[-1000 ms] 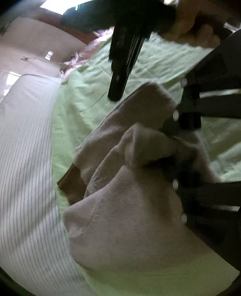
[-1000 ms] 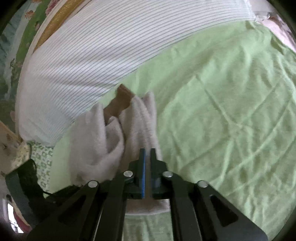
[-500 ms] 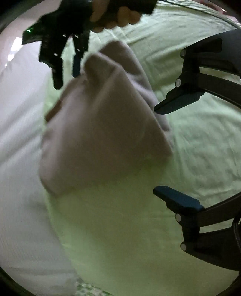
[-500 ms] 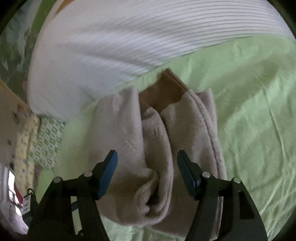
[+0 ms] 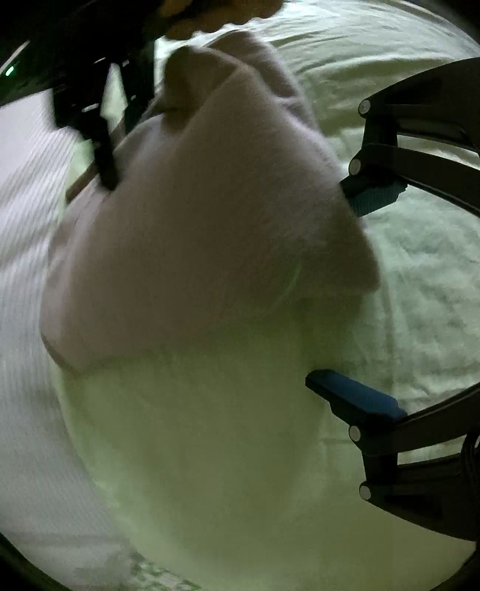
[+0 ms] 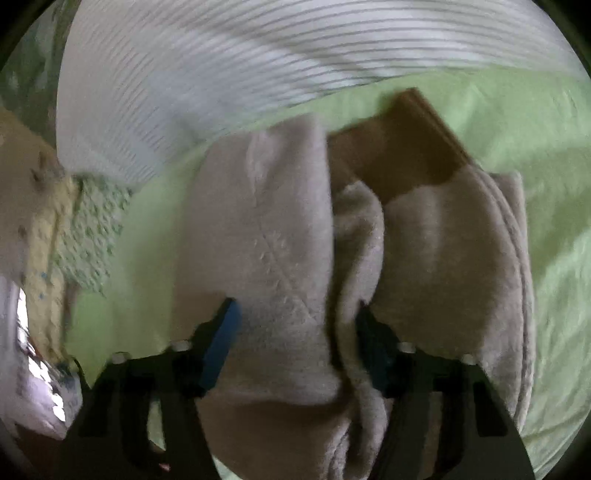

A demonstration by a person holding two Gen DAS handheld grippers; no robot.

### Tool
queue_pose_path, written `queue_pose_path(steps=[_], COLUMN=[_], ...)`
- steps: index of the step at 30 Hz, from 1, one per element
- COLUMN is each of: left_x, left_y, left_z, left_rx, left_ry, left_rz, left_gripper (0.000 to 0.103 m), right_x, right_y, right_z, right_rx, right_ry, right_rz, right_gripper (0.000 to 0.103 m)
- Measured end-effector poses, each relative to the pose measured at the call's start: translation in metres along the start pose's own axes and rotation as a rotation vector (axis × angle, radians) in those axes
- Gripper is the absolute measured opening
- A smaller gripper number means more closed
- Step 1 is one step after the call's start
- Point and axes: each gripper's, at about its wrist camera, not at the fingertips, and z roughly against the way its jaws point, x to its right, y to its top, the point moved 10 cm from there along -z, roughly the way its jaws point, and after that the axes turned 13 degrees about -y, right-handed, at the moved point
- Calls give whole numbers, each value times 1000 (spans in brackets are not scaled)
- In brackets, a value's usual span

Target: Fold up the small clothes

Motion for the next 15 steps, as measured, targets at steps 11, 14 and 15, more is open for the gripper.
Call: queue_pose_path(steps=[11,14,15], left_x=[13,22,24], left_y=[8,10,9], left_z=[5,3,1], left_rx=[0,-2,-7], left_ry=[-3,14,19], left_rz=[-9,-40,-43], left_gripper=[75,74,72], right_x=[13,51,67], right_y=[19,11,3], right_z=[100,108,96], right_rx=[223,236,208], right_ry=[44,12,7], right_rz=[-84,-157,-193], right_gripper=[16,16,16])
